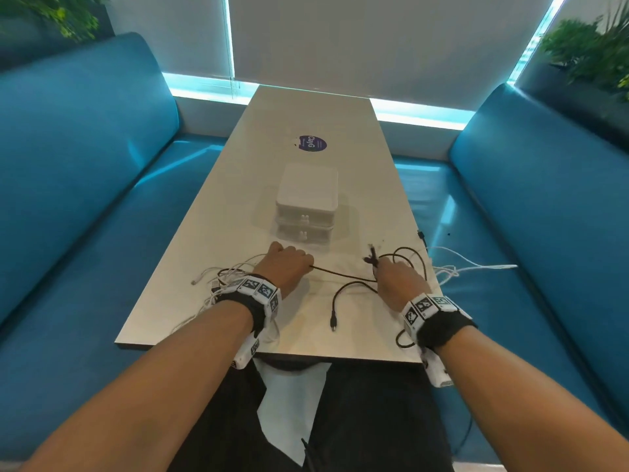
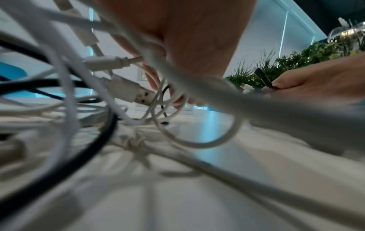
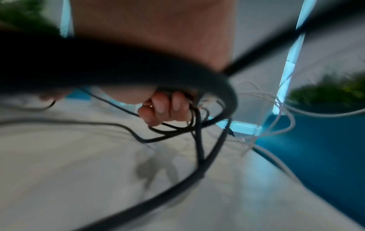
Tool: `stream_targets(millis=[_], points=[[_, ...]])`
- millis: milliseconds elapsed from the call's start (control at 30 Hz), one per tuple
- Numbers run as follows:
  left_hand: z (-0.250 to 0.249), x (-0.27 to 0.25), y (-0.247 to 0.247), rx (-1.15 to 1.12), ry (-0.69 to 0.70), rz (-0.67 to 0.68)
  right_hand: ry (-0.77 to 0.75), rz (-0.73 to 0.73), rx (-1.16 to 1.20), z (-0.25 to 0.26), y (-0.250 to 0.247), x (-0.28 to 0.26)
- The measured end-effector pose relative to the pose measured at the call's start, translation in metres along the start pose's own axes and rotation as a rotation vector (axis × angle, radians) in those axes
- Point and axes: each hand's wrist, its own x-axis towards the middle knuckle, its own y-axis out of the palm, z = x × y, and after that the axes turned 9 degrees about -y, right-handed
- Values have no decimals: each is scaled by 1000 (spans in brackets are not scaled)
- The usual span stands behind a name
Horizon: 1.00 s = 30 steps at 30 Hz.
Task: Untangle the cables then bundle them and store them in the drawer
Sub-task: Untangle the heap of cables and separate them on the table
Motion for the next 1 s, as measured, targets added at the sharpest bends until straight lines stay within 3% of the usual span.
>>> stream_targets(millis=[133,333,533,1000], points=[[-23,7,1,-97,25,1,19,-95,188,12,-2,6],[-39,-2,4,-21,-39,-98,-11,-116,400,38,-2,14],[-40,3,-5,-74,-134,-118,-149,7,526,55,1,8],[-41,5,-10,-22,-184,-174,-147,52,781,61,-5,3]])
